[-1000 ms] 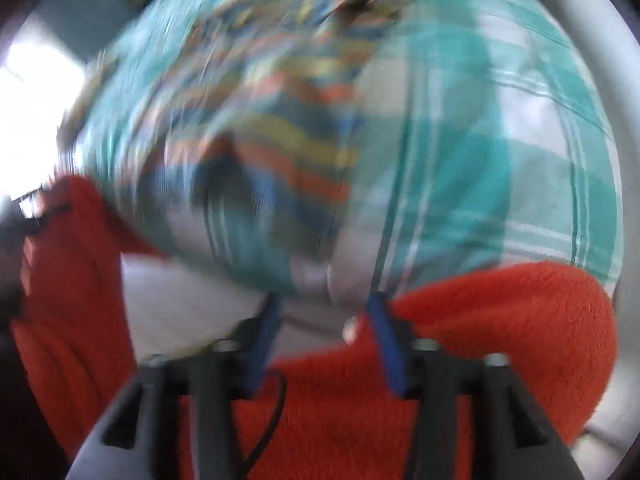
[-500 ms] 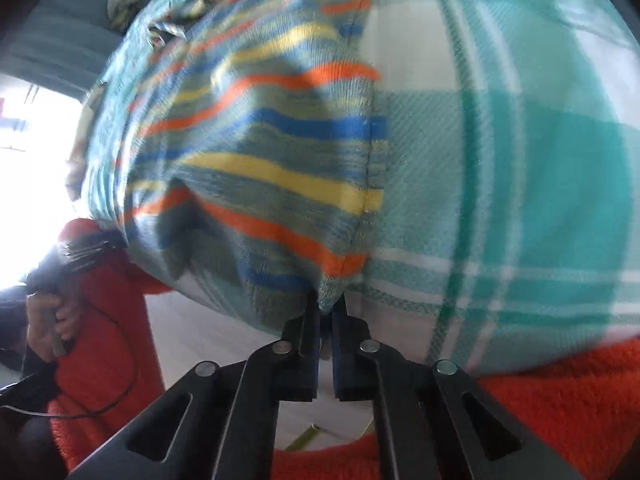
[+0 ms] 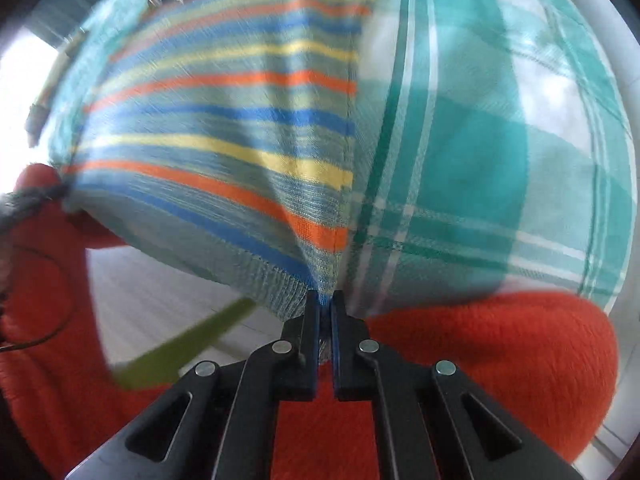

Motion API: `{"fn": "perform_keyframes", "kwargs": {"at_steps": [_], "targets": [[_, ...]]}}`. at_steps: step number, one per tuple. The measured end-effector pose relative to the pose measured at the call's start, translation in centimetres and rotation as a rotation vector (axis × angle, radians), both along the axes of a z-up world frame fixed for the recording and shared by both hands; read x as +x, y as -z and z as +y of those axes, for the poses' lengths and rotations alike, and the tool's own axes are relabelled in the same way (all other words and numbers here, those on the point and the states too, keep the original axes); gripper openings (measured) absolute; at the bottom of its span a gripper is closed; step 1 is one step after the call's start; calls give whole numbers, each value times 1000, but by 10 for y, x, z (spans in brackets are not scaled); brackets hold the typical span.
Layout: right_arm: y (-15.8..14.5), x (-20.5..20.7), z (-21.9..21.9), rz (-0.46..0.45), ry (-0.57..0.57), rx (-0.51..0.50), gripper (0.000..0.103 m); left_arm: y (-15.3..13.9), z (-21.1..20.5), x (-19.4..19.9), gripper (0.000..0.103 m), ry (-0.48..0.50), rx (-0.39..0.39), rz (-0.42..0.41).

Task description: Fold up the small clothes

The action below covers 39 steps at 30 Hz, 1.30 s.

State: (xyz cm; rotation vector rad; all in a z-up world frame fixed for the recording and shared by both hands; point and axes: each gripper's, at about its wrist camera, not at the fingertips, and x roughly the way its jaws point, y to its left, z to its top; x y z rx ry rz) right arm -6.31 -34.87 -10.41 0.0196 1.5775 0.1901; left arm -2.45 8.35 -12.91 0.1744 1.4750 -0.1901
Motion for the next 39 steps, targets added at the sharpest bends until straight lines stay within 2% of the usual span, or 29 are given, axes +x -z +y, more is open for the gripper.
{"fn": "perform_keyframes", "kwargs": {"at_steps": [5,7,10,18,19,20,21,22,23,24,25,27,29,33,35,37,39], "targets": [[-7,0,2,-1,-16,-13,4,-3,-1,-6,0,-15,19,0],[-1,7,6,-3,12,-23,4,11,-10,-2,0,-27,49,14],[28,16,12,43,62,-29,4,30,-27,2,0,-9,115,37],[31,30,26,61,65,-56,5,36,-50,-21,3,25,216,7],[32,30,24,61,70,-58,5,35,-53,-24,7,26,224,6],[31,31,25,63,71,-51,11,39,-67,-15,14,23,227,9],[34,33,26,67,75,-41,16,35,-68,-17,28,21,226,5],[33,30,29,72,78,-37,37,26,-71,-16,38,16,218,-6],[27,29,29,73,77,-40,60,12,-68,-11,60,8,203,-20],[16,26,26,62,74,-48,65,1,-66,-15,67,-2,189,-43],[5,24,25,43,64,-59,66,-11,-62,-19,73,-12,179,-76],[-20,24,18,1,47,-97,66,-40,-54,-26,74,-31,166,-158],[-57,30,7,-109,43,-155,66,-70,-47,-30,80,-64,137,-256],[-117,67,7,-352,-13,-246,69,-98,-43,-14,89,-129,36,-449],[-132,101,23,-467,-91,-216,73,-96,-42,6,89,-161,-21,-536],[-129,140,49,-536,-175,-129,73,-85,-45,18,89,-181,-39,-602],[-113,174,74,-556,-226,-45,73,-78,-49,24,88,-161,-27,-596]]}}
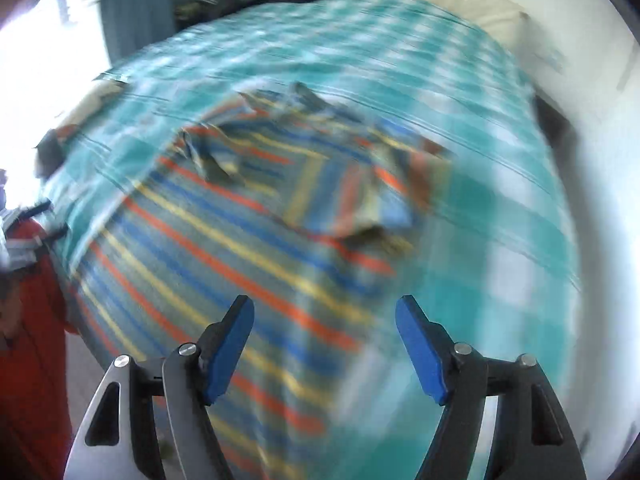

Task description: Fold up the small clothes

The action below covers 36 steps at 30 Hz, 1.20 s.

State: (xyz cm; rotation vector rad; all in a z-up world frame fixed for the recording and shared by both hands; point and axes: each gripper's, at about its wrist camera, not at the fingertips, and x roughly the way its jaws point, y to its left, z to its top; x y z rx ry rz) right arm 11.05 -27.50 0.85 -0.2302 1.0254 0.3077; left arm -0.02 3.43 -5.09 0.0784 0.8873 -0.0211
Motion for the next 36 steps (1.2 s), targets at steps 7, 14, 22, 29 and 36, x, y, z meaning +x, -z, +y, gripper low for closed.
{"fn": "perform_keyframes", "kwargs": {"at_steps": [7,14,22,29,36], "targets": [[109,94,82,-8,-59,-102,67,23,9,3,88,-18,28,67],[50,80,-57,-119,322,202,4,35,19,14,87,-61,-30,105],[59,0,-271,-71,763,280,4,42,-4,14,87,2,-11,127],[127,-38,-317,-53,912,740,20,48,-15,9,87,20,53,136],[121,-25,-312,-57,928,650,2,55,-14,14,87,1,72,160]]}}
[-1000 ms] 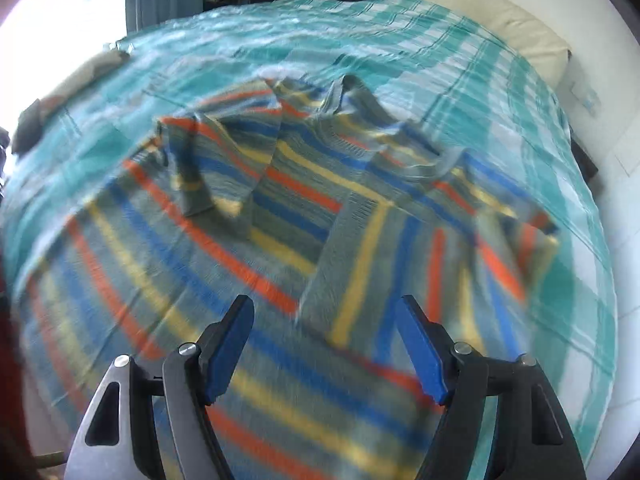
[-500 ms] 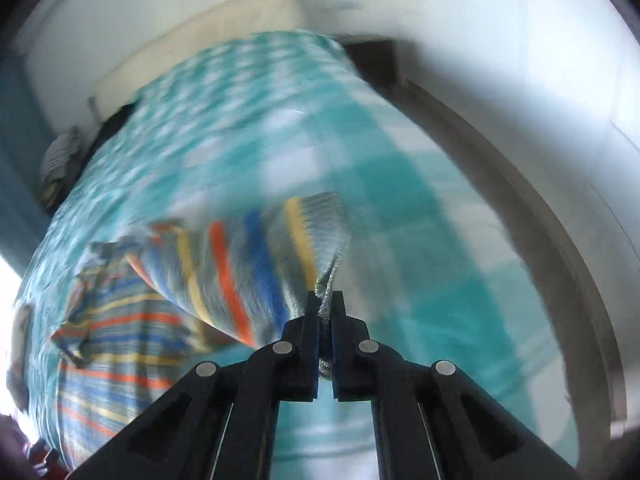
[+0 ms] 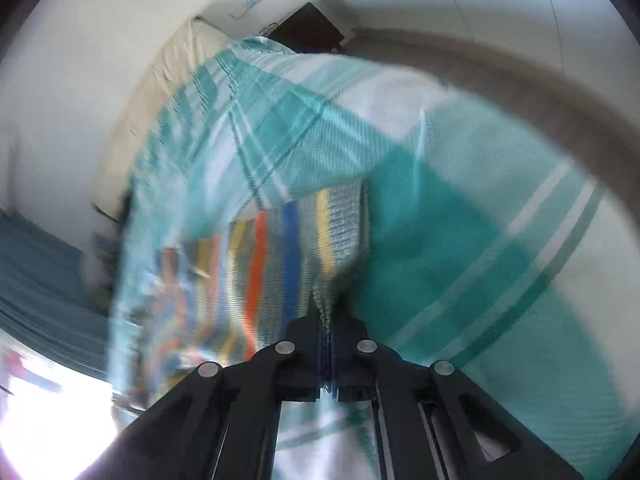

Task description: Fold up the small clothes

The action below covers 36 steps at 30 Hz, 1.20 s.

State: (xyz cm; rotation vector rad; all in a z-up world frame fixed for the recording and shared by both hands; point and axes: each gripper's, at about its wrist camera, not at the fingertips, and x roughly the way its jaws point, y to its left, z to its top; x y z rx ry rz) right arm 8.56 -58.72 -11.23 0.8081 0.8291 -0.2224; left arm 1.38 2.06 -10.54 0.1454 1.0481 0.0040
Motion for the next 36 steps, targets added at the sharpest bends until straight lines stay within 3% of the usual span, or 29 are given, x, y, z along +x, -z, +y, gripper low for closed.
{"fn": "perform_keyframes", "kwargs": {"at_steps": [2,3,10,12,13,14,16,18,22,25,27,29,30,33,34,36], "targets": [[-13,-1,0,73,-10,-211,2,1,1,0,87,-5,3,3],[-10,-3,-3,104,-10,-245,1,2,1,1,87,-5,5,6],[-3,-5,0,118,3,-293,2,-2,1,1,87,-3,41,24],[-5,-10,-5,86,-4,-248,16,-20,1,-4,87,9,36,-8],[-9,-16,-6,78,-2,-241,30,-32,0,-6,87,20,29,-33],[-15,-23,-5,72,3,-259,52,-43,-2,-6,87,35,17,-58],[-30,-39,-1,78,40,-343,76,-70,-9,0,88,76,-14,-109],[-48,-61,-1,64,118,-388,76,-94,-20,18,94,128,-45,-157],[-87,-96,6,-84,155,-271,76,-118,-65,73,97,298,-45,-202],[-101,-107,34,-182,108,-258,81,-95,-112,115,97,475,11,-101],[-97,-114,57,-223,85,-250,82,-66,-140,137,97,524,115,-69],[-83,-117,80,-216,58,-247,82,-41,-155,155,94,515,168,-32],[-77,-113,88,-174,24,-231,82,-31,-157,166,94,490,169,-2],[-82,-106,101,-202,-57,-259,82,-9,-154,200,93,356,133,53],[-85,-106,106,-201,-70,-300,82,-4,-148,210,87,289,114,57],[-84,-101,110,-192,-94,-320,82,-6,-129,219,33,189,44,64]]}}
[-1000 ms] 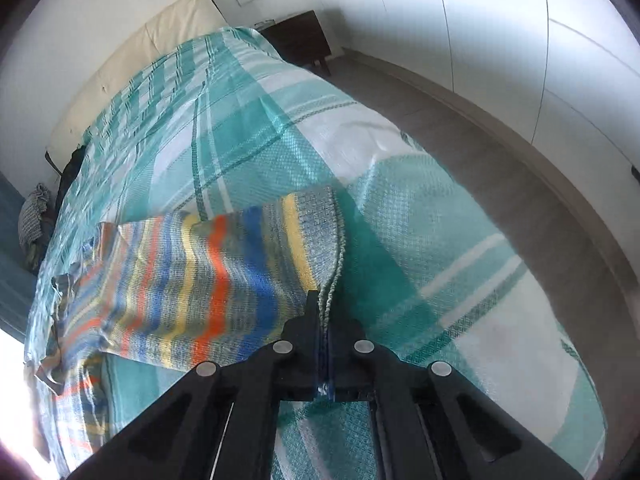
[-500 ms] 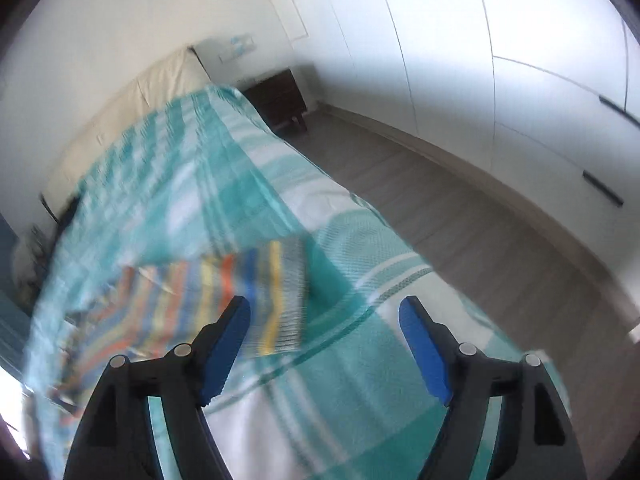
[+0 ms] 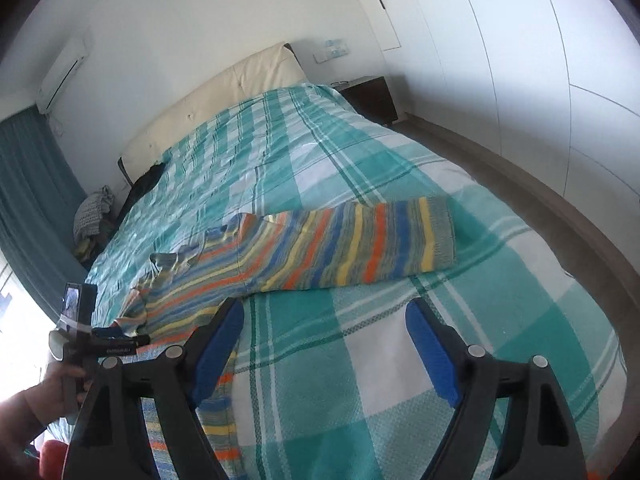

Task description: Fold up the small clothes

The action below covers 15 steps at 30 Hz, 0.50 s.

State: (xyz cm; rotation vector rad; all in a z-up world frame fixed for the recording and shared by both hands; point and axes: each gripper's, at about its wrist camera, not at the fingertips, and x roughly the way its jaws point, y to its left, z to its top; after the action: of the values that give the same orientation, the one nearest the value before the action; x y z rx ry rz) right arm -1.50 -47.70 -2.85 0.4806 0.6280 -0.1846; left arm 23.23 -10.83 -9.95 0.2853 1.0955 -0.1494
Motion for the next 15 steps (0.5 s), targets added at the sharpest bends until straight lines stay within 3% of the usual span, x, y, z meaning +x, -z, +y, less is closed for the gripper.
{"fn": "perform_keyframes", "kwargs": {"at_steps": [2,4,6,8,10,11,12,15], "targets": [[5,4,4,18,-21,2,82,-15,33,0,27,-91,-130,3],[5,5,9,16,-39,-10,82,-36,79,-6,28,-189,-235,-51],[3,4,13,7,-57,-25,82,-48,128,-10,28,-279,-264,-76],[3,4,14,7,-66,-29,82,-50,176,-8,31,-377,-231,-80],[5,7,14,11,-73,-21,82,-49,213,-4,39,-461,-183,-80],[6,8,15,15,-76,-18,82,-48,229,-4,51,-490,-183,-84],[7,10,15,19,-78,-17,82,-46,240,-6,67,-498,-203,-89],[9,10,16,28,-82,-18,82,-38,253,-8,85,-500,-266,-98]]}}
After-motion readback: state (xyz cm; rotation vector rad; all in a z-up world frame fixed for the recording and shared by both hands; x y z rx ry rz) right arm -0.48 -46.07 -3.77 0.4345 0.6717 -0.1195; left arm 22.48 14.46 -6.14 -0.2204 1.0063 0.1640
